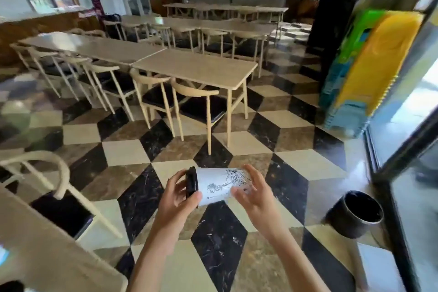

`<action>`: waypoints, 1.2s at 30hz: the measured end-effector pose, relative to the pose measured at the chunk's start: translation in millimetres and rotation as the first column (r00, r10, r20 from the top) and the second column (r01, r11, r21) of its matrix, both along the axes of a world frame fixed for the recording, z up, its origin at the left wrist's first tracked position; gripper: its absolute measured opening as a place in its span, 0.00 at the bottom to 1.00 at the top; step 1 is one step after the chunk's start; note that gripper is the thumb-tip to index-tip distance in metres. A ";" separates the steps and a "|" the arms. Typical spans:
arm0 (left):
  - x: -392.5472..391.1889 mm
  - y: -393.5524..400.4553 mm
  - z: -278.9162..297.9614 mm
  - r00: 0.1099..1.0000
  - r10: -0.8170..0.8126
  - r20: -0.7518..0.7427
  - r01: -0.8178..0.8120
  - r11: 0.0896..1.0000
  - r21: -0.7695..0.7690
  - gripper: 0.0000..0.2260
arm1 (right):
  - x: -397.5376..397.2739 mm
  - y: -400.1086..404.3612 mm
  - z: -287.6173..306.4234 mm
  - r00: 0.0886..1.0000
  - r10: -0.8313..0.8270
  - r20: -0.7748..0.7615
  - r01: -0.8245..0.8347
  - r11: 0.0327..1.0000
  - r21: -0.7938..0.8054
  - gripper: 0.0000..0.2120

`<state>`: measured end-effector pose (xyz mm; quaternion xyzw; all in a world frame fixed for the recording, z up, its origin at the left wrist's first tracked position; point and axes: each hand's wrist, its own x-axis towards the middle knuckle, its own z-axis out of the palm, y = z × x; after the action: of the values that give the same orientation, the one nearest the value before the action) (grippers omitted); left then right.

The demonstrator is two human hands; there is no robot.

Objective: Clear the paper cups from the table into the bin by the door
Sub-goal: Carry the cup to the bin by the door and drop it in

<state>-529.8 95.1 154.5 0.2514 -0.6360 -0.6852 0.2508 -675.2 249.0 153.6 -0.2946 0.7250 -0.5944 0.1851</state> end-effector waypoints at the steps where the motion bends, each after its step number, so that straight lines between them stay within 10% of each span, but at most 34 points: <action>1: -21.8 7.7 1.5 0.999 -0.046 0.000 0.046 0.999 -0.006 0.30 | -13.8 13.2 0.9 0.999 -0.042 0.006 0.042 0.999 -0.006 0.32; 17: -372.0 95.5 6.1 0.764 -0.645 -0.023 0.644 0.764 -0.031 0.24 | -242.0 148.9 -1.5 0.764 -0.639 0.093 0.642 0.766 -0.012 0.36; 36: -676.3 247.0 -41.7 0.455 -0.890 0.033 0.889 0.456 0.046 0.31 | -458.0 298.6 -34.7 0.435 -0.900 0.027 0.890 0.435 0.136 0.32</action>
<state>-1206.1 342.1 112.9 -0.0964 -0.6723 -0.7157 -0.1628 -1133.1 547.7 118.8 0.1722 0.7903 -0.5779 -0.1086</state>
